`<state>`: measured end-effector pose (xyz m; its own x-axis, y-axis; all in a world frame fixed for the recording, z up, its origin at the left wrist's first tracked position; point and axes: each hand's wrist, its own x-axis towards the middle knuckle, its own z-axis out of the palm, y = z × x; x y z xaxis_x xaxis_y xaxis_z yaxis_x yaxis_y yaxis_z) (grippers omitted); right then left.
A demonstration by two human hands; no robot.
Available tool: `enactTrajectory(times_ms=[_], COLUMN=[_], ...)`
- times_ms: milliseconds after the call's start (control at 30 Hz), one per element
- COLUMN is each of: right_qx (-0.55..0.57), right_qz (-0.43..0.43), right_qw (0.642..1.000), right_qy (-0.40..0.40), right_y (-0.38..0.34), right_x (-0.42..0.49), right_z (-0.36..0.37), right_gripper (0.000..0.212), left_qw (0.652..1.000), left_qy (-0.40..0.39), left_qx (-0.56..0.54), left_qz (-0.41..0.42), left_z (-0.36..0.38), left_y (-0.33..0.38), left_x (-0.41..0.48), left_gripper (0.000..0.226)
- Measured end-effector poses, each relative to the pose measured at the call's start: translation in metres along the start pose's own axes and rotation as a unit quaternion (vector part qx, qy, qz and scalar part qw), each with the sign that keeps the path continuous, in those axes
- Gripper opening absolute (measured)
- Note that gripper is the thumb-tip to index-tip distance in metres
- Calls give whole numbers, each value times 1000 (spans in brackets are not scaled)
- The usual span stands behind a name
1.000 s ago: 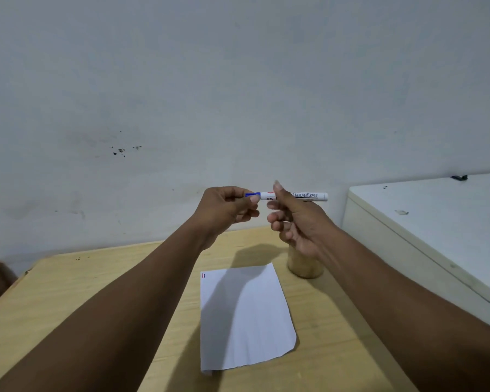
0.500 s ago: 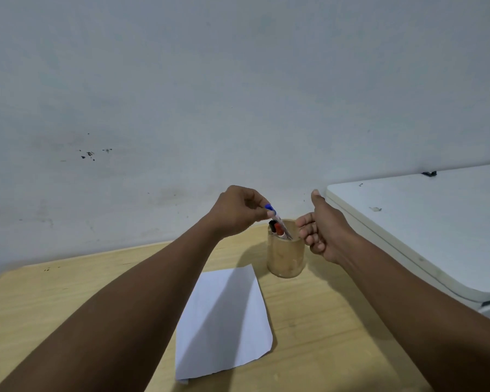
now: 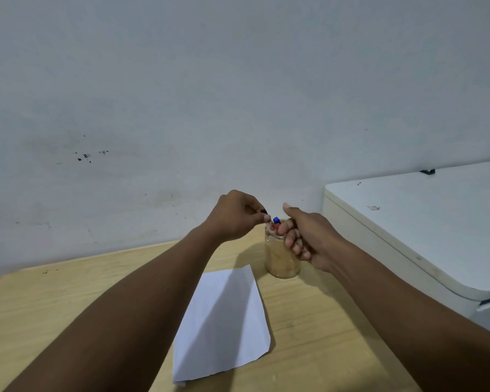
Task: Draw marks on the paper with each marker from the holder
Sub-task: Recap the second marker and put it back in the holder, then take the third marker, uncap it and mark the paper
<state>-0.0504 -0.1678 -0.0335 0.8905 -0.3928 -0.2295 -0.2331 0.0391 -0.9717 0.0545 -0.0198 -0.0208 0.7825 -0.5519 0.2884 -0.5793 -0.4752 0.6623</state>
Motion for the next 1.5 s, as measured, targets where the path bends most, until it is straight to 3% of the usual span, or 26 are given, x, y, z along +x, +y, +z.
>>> enactTrajectory(times_ms=[167, 300, 500, 600, 867, 1000, 1067, 1167, 1300, 1500], right_qx=[50, 175, 335, 343, 238, 222, 185, 87, 57, 68], right_qz=[29, 70, 72, 64, -32, -48, -54, -68, -75, -50], right_qw=[994, 971, 934, 932, 956, 959, 970, 986, 989, 992], right_qy=[-88, -147, -101, -99, -171, -168, -151, -128, -113, -91], right_y=[1, 6, 13, 16, 32, 33, 35, 43, 59, 79], right_x=[-14, -15, -8, -6, 8, 18, 24, 29, 29, 26], right_z=[46, 92, 142, 157, 172, 158, 147, 141, 150, 160], right_gripper=[63, 75, 47, 29, 16, 7, 7, 12, 14, 30], left_qw=[991, 973, 954, 948, 927, 896, 919, 977, 966, 945], left_qy=[31, 48, 46, 52, 3, 44, 41, -20, -100, -151], left_qx=[-123, -218, -268, -274, -334, -397, -329, -35, 182, 250], left_qz=[-31, -65, -129, -153, -172, -196, -212, -211, -151, -149], left_z=[-44, -82, -110, -111, -96, -96, -101, -99, -86, -75], left_y=[-4, -16, -57, -77, -120, -144, -161, -176, -159, -157], left_x=[-8, -31, -66, -82, -116, -124, -131, -134, -124, -115], left_gripper=[18, 24, 27, 32, 17, 22, 24, 20, 15, 15])
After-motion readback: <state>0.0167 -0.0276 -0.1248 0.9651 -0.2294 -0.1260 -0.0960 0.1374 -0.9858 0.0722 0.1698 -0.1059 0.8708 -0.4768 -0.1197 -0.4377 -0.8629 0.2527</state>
